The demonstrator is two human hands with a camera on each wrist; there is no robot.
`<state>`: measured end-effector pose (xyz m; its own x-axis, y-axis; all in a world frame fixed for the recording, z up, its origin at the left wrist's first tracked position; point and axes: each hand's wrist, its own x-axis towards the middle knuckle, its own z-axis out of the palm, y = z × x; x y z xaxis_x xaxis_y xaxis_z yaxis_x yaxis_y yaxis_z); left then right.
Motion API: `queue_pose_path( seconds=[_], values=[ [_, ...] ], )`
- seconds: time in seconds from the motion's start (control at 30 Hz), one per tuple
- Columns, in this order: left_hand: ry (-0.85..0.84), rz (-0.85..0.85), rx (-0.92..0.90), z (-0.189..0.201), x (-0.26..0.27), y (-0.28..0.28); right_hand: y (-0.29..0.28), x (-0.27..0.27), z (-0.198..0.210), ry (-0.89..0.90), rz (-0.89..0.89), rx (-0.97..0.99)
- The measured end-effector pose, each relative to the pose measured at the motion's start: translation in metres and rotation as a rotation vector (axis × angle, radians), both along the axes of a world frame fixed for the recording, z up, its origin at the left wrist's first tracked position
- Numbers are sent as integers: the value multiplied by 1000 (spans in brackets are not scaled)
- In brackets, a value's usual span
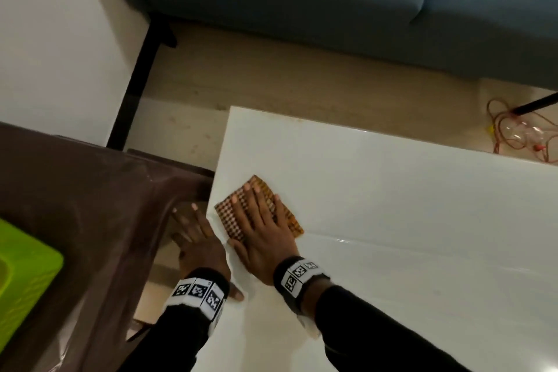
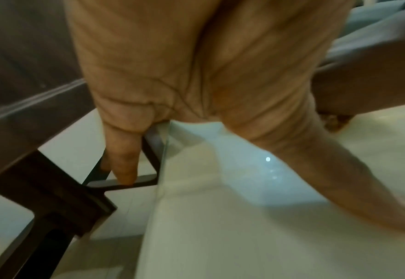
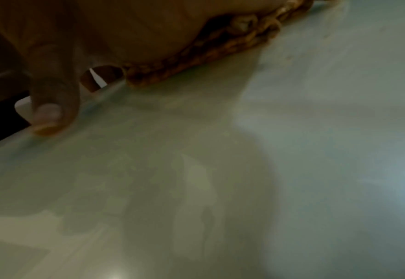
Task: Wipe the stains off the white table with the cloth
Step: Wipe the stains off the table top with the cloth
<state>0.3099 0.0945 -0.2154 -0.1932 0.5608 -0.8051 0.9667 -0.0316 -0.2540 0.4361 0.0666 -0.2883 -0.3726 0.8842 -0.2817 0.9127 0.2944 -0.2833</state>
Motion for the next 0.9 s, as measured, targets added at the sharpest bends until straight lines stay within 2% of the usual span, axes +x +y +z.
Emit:
queue_pose_path(
  seconds=[0.07, 0.13, 0.23, 0.3, 0.47, 0.67, 0.77, 0.9],
  values=[
    [1, -125, 119, 0, 19, -5, 23, 15, 0, -13, 39, 29],
    [-57, -143, 197, -2, 51, -7, 56, 45, 0, -51, -98, 25],
    [-132, -151, 161, 1, 109, 8, 107, 110, 1, -84, -353, -15],
    [-222, -143, 145, 2, 152, 24, 115, 158, 3, -98, -397, -16],
    [-343, -196, 87, 5, 259, 40, 74, 270, 2, -113, -394, 1],
    [-403, -268, -4, 1, 391, 17, 22, 431, 1, -135, -585, 2],
    [-333, -244, 22, -8, 420, 9, -2, 512, -2, -143, -741, 11],
    [-277, -225, 11, -15, 428, 8, -31, 617, -3, -145, -941, 10]
  ],
)
